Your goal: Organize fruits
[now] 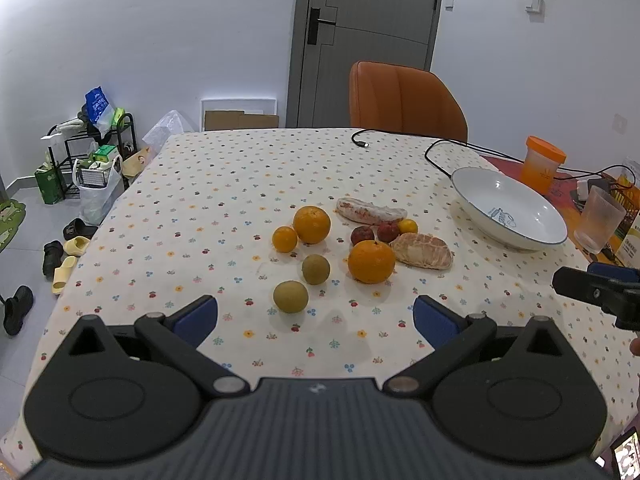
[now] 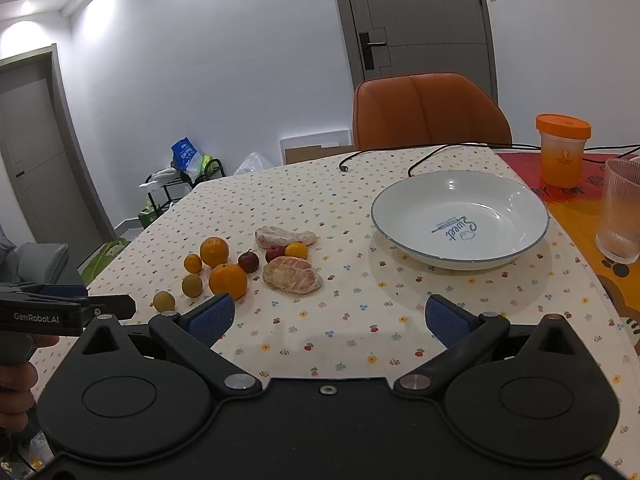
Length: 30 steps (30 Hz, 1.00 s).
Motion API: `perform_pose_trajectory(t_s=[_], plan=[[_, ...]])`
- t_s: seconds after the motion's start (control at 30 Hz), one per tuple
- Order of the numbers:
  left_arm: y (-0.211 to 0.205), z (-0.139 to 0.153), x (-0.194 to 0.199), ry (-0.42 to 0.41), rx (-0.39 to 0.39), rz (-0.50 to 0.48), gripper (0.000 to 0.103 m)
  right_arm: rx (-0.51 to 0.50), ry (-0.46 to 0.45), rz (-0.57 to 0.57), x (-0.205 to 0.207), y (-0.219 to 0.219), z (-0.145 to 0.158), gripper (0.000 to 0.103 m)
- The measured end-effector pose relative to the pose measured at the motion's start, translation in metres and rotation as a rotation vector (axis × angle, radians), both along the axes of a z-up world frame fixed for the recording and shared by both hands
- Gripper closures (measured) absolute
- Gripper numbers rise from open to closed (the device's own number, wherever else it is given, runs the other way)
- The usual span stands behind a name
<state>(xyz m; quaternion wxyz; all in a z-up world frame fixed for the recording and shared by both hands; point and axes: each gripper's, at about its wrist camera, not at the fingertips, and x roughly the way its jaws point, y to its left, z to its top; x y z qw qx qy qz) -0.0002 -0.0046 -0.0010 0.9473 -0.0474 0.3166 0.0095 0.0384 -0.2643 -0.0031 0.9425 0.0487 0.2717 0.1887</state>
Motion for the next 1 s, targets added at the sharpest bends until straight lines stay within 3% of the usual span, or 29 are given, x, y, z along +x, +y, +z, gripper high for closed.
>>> perform_pose_trajectory(t_s=[1.0], plan=[[0.0038, -0.0086, 0.0043, 0.021, -0.009, 0.006, 0.0, -0.016, 0.021, -0.002, 0.0056, 0.0012, -0.0096, 0.0]])
